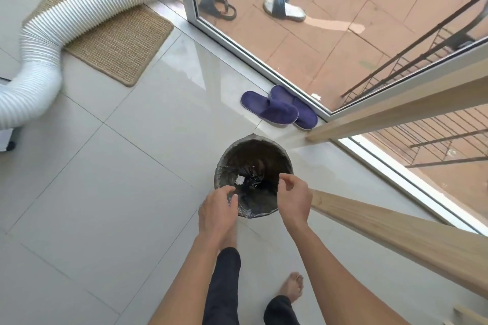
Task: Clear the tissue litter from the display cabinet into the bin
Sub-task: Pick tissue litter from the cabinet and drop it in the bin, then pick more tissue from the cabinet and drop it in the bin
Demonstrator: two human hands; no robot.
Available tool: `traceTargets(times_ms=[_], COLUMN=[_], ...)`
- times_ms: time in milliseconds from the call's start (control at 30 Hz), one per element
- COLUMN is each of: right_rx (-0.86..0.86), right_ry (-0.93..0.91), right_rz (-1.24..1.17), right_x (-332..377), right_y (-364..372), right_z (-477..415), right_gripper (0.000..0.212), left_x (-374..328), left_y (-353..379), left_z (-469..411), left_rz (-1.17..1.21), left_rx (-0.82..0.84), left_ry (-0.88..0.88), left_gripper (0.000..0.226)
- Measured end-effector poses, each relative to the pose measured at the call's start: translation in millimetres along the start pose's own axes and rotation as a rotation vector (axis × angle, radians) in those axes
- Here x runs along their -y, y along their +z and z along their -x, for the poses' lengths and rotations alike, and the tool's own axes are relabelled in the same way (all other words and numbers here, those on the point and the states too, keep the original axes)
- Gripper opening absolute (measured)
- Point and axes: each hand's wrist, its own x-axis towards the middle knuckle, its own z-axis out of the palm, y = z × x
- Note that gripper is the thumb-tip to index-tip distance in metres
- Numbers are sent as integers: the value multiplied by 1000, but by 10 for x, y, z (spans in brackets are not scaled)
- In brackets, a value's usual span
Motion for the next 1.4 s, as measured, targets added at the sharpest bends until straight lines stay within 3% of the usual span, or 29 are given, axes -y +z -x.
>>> traceTargets(times_ms=[233, 433, 667, 833, 1000, 1200, 1400], right_rx=[120, 108, -27, -188, -332, -509, -685], right_ry=[-254, -677, -963, -1071, -1032, -813, -635], right_rz=[174, 448, 248, 115, 52, 14, -9], right_x=[204, 332, 652, 629, 376, -208, -640], right_y=[-768, -1640, -2966, -3755, -4448, -5192, -5497], right_z=[612, 1501, 2603, 2992, 2935, 2480, 2110], right_gripper=[53, 66, 70, 71, 70, 69, 65], left_x=[-376, -733, -1351, -2031, -2767, -3536, -4178], left_y=[-573, -1207, -2148, -2487, -2381, -1764, -1286], left_z=[684, 1835, 3038, 3602, 3926, 4155, 4132], left_rz=[-68, -158, -281, -341, -359, -290, -328], left_rx=[-69, -239, -576, -719, -717, -537, -389], left_ry=[191, 296, 447, 617, 771, 932, 1223], left_gripper=[48, 67, 66, 68, 68, 56, 45])
